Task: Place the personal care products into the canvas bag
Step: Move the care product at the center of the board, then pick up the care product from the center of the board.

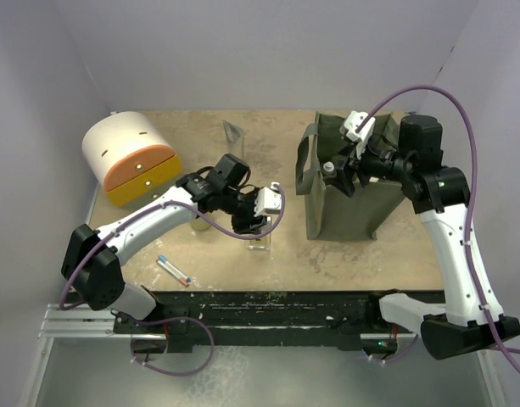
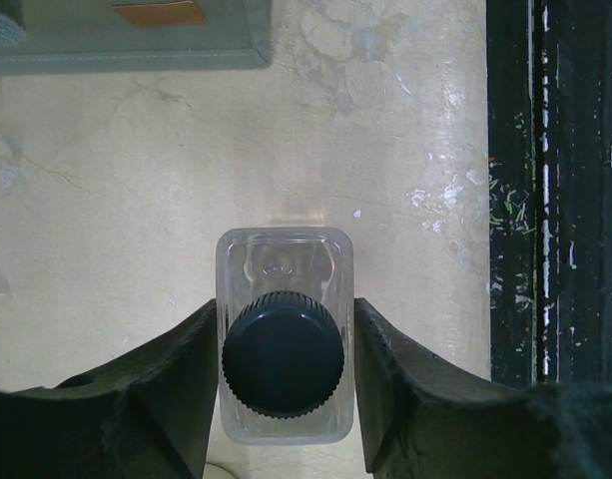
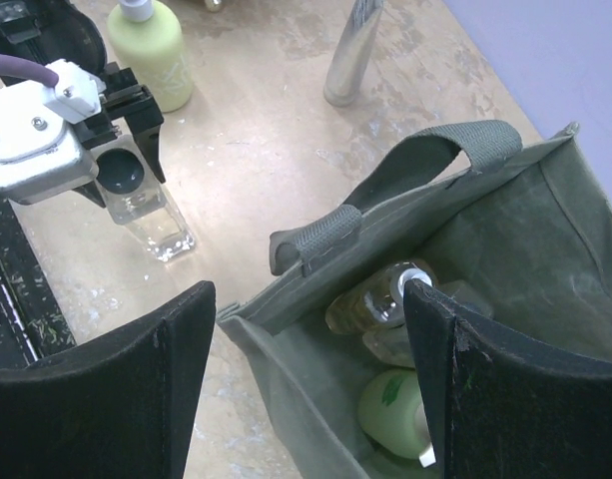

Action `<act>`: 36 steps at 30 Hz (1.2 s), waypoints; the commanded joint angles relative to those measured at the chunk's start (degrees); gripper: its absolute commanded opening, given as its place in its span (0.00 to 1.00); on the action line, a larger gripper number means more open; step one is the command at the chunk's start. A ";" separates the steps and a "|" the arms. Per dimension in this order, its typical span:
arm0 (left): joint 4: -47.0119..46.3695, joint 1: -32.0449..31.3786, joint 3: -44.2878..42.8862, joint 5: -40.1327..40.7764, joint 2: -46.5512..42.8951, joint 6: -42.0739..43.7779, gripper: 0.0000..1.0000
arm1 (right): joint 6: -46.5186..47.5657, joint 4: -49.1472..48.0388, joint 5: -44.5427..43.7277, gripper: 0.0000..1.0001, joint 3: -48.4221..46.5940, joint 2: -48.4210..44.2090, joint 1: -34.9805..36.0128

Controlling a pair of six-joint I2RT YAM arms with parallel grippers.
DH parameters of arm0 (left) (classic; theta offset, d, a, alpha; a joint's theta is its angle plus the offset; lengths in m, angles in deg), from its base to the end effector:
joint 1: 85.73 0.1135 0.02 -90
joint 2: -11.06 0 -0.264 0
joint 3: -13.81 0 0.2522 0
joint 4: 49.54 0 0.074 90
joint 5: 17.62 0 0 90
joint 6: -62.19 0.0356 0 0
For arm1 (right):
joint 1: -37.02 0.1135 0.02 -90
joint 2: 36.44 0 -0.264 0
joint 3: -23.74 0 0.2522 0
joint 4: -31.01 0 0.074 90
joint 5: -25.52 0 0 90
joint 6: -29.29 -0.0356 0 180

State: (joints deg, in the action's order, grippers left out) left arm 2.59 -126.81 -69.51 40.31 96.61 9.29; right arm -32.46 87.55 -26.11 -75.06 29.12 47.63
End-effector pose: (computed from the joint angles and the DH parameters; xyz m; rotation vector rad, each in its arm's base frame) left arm 0.2229 -0.2194 0.2822 1.7186 1.7570 -0.7303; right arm 0.2076 0.0614 0.4518 -1.0223 1.6153 0.4526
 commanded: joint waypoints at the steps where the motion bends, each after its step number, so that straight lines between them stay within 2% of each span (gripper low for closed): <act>1: -5.13 -0.34 -1.05 0.42 -1.45 -0.44 0.60 | 1.26 0.78 -0.20 0.77 -1.77 -1.40 0.45; 6: -3.07 -0.33 -4.25 1.37 -1.58 -2.36 0.77 | 1.67 0.79 -0.67 0.78 -1.88 -1.34 0.53; 10: -2.23 -0.36 -6.94 3.78 -3.07 -3.70 0.84 | 2.07 1.78 -1.69 0.78 -4.50 -0.80 0.55; 14: -3.17 -0.25 -8.10 8.84 -6.52 -4.69 1.00 | 1.04 0.70 -0.04 0.78 -5.74 -0.29 1.04; 19: -5.02 2.04 -7.97 16.51 -11.01 -4.87 0.99 | 0.23 -0.71 1.95 0.78 -6.17 2.09 4.79; 24: -7.14 12.01 -7.40 18.31 -14.77 -10.53 0.99 | 1.14 -0.77 1.31 0.78 -8.77 5.07 10.89; 26: -8.69 14.73 -6.16 21.75 -16.50 -11.71 0.99 | 1.66 -1.14 0.85 0.79 -9.21 6.06 14.19; 32: -12.05 20.63 -4.63 29.02 -20.87 -14.95 0.99 | 3.96 -2.56 -4.53 0.81 -8.86 11.60 26.08; 36: -11.82 23.22 -5.99 31.35 -21.35 -16.63 0.99 | 5.93 -6.54 -7.88 0.84 -4.70 14.13 30.77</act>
State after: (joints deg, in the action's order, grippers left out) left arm -6.04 -106.26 -74.19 67.19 76.42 -3.67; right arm -29.37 85.94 -29.91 -82.09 41.89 75.17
